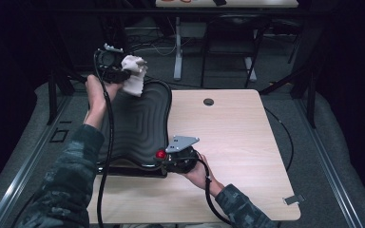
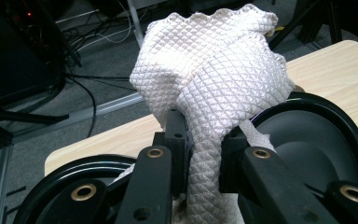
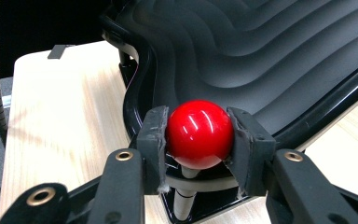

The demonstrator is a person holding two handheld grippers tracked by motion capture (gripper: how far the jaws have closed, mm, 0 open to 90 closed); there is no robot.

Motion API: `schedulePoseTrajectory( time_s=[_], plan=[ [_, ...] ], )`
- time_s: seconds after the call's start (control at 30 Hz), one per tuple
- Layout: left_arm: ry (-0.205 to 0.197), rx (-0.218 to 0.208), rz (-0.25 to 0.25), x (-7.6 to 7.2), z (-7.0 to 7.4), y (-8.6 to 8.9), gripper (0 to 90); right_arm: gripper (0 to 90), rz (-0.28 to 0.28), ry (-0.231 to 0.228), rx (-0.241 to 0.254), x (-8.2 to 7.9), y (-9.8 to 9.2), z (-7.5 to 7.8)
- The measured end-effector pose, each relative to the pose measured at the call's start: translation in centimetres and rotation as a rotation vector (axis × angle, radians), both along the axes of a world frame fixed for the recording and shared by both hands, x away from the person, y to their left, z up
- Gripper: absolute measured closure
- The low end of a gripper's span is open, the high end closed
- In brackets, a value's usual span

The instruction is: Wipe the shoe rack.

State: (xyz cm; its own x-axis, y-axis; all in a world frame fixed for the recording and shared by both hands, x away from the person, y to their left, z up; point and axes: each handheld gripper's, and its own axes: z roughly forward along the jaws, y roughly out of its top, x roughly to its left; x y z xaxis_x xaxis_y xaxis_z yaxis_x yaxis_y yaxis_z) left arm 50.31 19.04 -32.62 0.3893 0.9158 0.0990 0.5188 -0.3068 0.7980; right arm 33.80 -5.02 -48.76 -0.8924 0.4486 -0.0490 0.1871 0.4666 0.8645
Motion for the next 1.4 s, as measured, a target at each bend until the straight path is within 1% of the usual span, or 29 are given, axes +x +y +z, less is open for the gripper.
schedulePoseTrajectory(
  time_s=[0.03,0.1,0.13,0.17,0.23,0.3,0.4,0.5,0.6,0.7,0.73,0.77,0.87,0.9,1.0,1.07,1.1,1.17,1.23,1.3,1.37,1.4],
  plan=[
    [-0.001,0.007,0.007,0.0,0.0,0.0,78.8,60.2,0.0,0.002,0.0,0.0,0.0,0.0],
    [-0.008,0.062,0.039,-0.1,0.1,0.0,79.0,60.2,0.003,0.004,0.002,0.1,0.0,0.0],
    [-0.002,0.08,0.047,0.0,0.1,0.1,79.1,60.2,0.002,0.006,0.001,0.1,0.0,0.0],
    [0.004,0.075,0.056,0.1,0.0,0.4,79.1,60.1,0.003,0.004,0.002,0.1,0.0,0.0],
    [0.02,0.049,0.067,0.3,-0.1,1.2,79.1,60.1,0.004,0.005,0.002,0.1,0.0,0.0],
    [0.021,0.009,0.068,0.2,-0.2,1.8,79.1,60.1,0.004,0.008,0.006,0.1,0.0,0.0],
    [0.005,-0.046,0.04,-0.2,0.0,1.9,78.9,60.1,0.005,0.009,0.011,0.1,0.0,-0.1],
    [-0.008,-0.061,-0.004,-0.5,0.2,0.9,78.6,60.0,0.004,0.009,0.011,0.1,0.0,-0.1],
    [-0.002,-0.041,-0.018,-0.3,0.0,0.0,78.5,60.0,0.002,0.009,0.011,0.1,0.0,-0.1],
    [-0.004,-0.039,-0.002,-0.1,-0.3,0.0,78.8,60.0,-0.002,0.009,0.008,0.1,0.0,-0.1],
    [-0.007,-0.031,0.006,-0.1,-0.2,0.0,78.9,60.0,-0.001,0.009,0.009,0.1,0.0,-0.1],
    [-0.012,-0.02,0.015,-0.1,-0.2,0.0,78.9,60.0,0.0,0.009,0.011,0.1,0.0,-0.1],
    [-0.023,0.052,0.051,-0.2,0.1,-0.3,79.1,59.9,-0.004,0.008,0.011,0.1,0.0,-0.1],
    [-0.025,0.058,0.057,-0.2,0.1,-0.3,79.1,59.9,-0.005,0.008,0.01,0.1,0.0,-0.1],
    [-0.032,0.029,0.051,-0.4,0.1,-0.3,79.1,59.8,-0.012,0.011,0.012,0.0,0.1,-0.1],
    [-0.03,-0.017,0.03,-0.7,0.1,-0.5,79.1,59.4,-0.017,0.015,0.016,-0.1,0.1,-0.1],
    [-0.031,-0.025,0.023,-0.7,0.0,-0.6,79.1,59.2,-0.022,0.017,0.017,-0.1,0.1,-0.1],
    [-0.029,-0.057,0.0,-0.8,-0.1,-1.1,79.0,58.5,-0.023,0.014,0.013,-0.2,0.2,0.0],
    [-0.029,-0.061,-0.019,-0.9,-0.3,-1.6,79.1,56.7,-0.036,0.006,0.004,-0.4,0.2,0.0],
    [-0.032,-0.045,-0.029,-1.0,-0.6,-2.3,79.1,56.7,-0.047,0.004,0.002,-0.6,0.1,0.1],
    [-0.024,-0.041,-0.038,-1.0,-1.2,-2.9,79.1,57.6,-0.063,-0.002,-0.006,-0.8,0.0,0.2],
    [-0.016,-0.035,-0.039,-0.9,-1.5,-3.1,79.1,58.6,-0.064,-0.002,0.0,-0.8,-0.1,0.2]
  ],
)
